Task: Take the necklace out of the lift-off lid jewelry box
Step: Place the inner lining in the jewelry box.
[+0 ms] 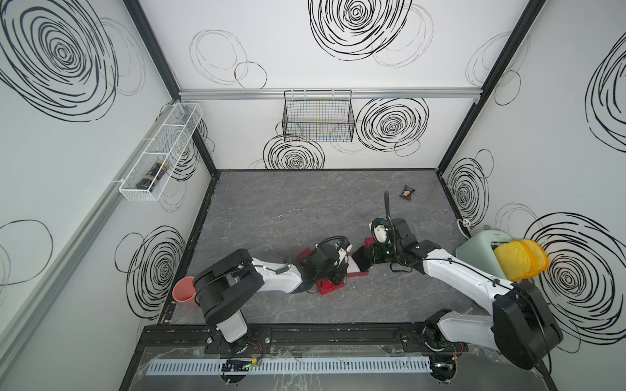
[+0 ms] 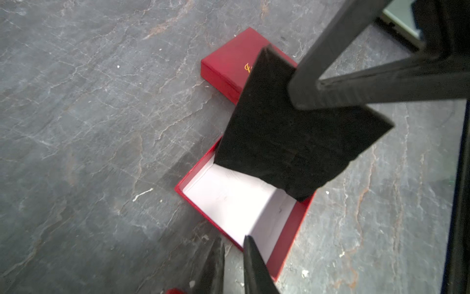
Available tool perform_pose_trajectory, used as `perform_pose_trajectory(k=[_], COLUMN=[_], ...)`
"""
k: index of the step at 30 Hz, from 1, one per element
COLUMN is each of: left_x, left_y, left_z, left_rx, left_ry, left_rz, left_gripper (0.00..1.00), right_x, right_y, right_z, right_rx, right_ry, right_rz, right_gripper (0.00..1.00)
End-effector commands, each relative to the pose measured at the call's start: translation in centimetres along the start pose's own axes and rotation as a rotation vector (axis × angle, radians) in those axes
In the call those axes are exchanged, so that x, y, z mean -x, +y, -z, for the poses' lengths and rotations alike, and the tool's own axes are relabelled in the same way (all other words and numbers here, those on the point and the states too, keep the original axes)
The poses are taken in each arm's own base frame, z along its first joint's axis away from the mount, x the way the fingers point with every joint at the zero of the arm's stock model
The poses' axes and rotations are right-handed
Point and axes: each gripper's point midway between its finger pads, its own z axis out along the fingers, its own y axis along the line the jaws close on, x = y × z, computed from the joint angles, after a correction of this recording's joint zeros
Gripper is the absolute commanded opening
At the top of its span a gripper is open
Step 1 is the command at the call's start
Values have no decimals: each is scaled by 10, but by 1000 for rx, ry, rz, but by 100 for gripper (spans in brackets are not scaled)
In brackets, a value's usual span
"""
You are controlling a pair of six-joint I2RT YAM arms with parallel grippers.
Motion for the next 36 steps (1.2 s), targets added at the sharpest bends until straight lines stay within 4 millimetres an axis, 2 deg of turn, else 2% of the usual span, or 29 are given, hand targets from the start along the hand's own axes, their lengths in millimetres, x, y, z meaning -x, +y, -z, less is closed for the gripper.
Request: perform_pose_trajectory(k=[1,8,17,24,36], left_x=[19,16,8,4,1], left_y=[-3,7,12,9,2], left_z=[8,8,-1,-5,-12], left_rx=[-28,22,46,39,27], left_ry=[-66,-54,-26,-9,6], left_rz=[36,53,63,56,49], left_gripper=[19,14,11,6,5], right_x=[8,11,2,-5,-16], right_y=[11,20,10,6,2], right_z=[6,8,6,2,-4], right_rx=[76,161,165,186,200], right_ry=[-56,-113,-139,-156,-152], right_rz=[-79,-186,-280,-338,-388], right_gripper=[6,4,4,3,3])
